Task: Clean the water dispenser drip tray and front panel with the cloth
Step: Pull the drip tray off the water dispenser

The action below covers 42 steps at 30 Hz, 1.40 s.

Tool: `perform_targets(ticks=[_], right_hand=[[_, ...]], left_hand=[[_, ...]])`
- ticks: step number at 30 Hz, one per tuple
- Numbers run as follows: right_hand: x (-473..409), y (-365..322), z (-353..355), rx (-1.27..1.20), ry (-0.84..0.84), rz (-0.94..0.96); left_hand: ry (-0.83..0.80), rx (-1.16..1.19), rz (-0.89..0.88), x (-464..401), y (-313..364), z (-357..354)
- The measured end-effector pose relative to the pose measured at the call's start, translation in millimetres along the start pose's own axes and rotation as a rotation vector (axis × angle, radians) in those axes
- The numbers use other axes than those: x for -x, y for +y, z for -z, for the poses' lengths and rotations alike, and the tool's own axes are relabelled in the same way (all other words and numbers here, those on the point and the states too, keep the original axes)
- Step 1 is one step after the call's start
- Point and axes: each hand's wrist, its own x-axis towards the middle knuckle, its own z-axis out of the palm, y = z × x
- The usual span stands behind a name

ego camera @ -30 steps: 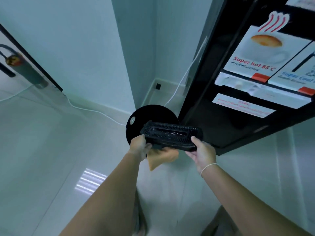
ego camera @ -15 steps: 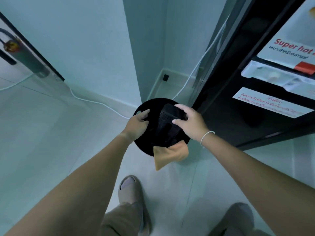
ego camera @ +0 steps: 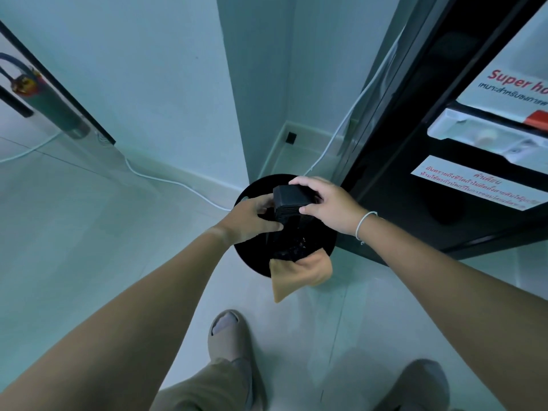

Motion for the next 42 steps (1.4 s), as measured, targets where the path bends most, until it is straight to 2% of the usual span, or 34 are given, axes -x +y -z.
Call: perform_targets(ticks=[3,6,10,15,20,22,29,42], right_hand=[[-1,-1,-2,0.001,0.0,0.005],[1,0,-4,-0.044,0.094,0.003],[7,7,-16,-0.117,0.229,-0.138],[8,10,-41,-0.155,0.253,-0.262],[-1,3,-50,-0.147,0.38,-0.257],[-3,0,-49,-0.093,0.379,-0.249],[-9,1,-47,-0.082,0.356,-0.299],[-12,-2,-39,-0.026,0.28,-0.262]], left_hand=[[0.06,0.06,-0.035,2,3,0],[0.088,0.117,-0.035,5,4,-1],[0.204,0.215,-0.003,11,6,-1],[0.31,0.273,0.05,17,9,-2],[0.305,0.273,0.045,17,14,-3],[0.285,0.247,0.045,16,14,-1],[0.077,0.138,0.037,15,8,5],[0.097,0.104,-0.013,14,3,5]])
